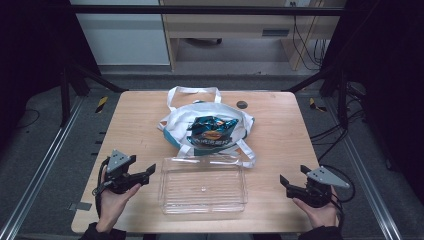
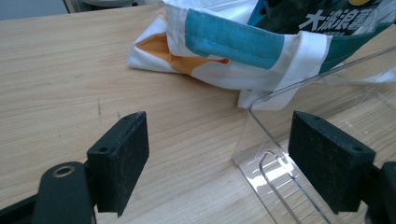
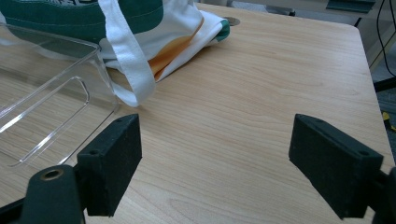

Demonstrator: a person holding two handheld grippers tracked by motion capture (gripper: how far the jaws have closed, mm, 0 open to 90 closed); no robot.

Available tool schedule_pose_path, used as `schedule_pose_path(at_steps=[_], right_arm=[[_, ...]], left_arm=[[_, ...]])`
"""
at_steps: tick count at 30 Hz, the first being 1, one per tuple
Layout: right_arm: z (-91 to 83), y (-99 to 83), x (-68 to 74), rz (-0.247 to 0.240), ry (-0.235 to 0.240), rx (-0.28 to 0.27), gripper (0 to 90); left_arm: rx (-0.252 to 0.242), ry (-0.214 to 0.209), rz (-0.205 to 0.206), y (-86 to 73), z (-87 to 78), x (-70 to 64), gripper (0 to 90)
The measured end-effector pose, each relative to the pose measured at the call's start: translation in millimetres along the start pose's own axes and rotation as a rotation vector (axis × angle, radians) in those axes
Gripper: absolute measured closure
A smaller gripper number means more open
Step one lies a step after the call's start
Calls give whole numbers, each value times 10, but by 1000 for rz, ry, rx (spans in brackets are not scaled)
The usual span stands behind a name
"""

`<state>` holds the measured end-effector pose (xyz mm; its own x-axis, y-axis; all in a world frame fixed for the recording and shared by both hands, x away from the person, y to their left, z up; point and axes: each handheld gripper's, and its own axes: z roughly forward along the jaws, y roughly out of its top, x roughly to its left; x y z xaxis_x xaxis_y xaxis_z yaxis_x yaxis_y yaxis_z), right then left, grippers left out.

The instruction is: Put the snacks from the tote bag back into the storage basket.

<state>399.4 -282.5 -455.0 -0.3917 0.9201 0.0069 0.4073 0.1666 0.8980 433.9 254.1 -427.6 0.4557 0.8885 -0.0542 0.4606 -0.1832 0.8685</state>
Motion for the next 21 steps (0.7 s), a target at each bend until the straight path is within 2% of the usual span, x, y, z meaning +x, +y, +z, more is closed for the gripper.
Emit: schedule_pose_path(at_steps=[10, 21], right_arm=[[-6, 5, 2, 2, -4, -8, 174], [-9, 11, 0, 1, -8, -17, 171]], left_arm=[[-21, -9, -1, 55, -20, -42, 204], [-44, -31, 29, 178, -15, -135, 208]])
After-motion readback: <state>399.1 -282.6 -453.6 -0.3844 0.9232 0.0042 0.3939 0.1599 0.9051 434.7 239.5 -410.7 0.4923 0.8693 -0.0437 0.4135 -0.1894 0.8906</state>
